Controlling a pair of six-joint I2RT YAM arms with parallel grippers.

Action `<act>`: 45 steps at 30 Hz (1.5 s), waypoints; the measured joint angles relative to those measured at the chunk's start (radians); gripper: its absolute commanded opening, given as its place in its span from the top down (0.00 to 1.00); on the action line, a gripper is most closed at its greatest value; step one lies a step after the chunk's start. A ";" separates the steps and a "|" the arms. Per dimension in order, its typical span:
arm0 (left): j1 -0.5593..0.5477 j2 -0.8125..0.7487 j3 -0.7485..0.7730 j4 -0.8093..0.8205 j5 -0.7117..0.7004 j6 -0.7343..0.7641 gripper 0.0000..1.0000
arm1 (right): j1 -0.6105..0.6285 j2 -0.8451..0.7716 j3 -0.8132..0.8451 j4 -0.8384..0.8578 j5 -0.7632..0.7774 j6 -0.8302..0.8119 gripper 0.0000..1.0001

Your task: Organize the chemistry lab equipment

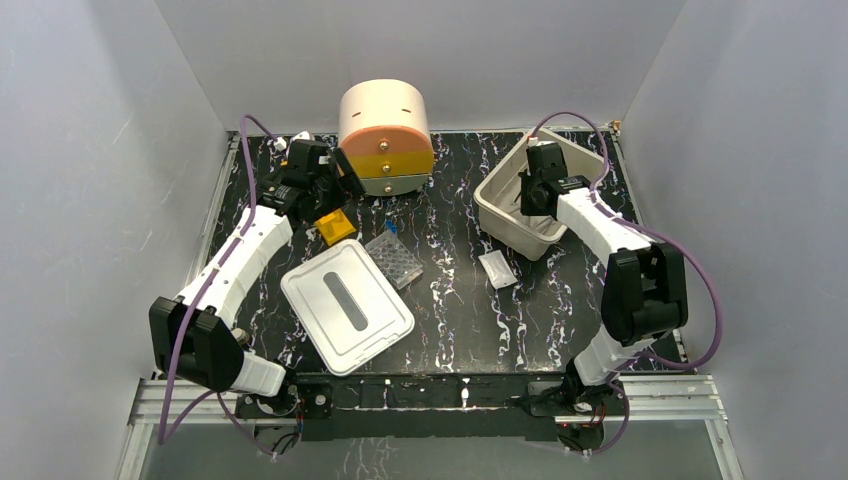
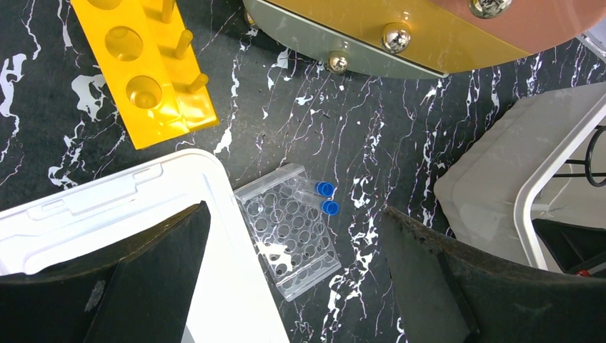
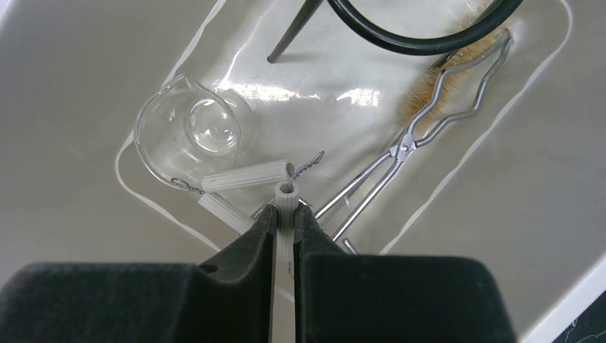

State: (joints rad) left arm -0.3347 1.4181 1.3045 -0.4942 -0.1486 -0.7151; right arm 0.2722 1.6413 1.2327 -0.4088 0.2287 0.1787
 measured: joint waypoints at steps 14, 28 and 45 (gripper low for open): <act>0.005 0.000 0.000 0.000 0.000 0.002 0.12 | 0.003 -0.035 0.000 -0.040 0.032 -0.005 0.86; 0.006 0.000 0.000 0.000 0.002 0.002 0.12 | -0.001 -0.136 0.002 -0.080 0.105 -0.005 0.87; 0.006 0.000 0.000 0.000 0.007 0.003 0.12 | -0.010 0.034 0.018 -0.053 0.188 0.014 0.58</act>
State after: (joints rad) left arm -0.3290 1.4181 1.3045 -0.4946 -0.1413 -0.7116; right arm 0.2619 1.6749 1.2503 -0.4614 0.4168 0.1932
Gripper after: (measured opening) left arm 0.880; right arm 0.341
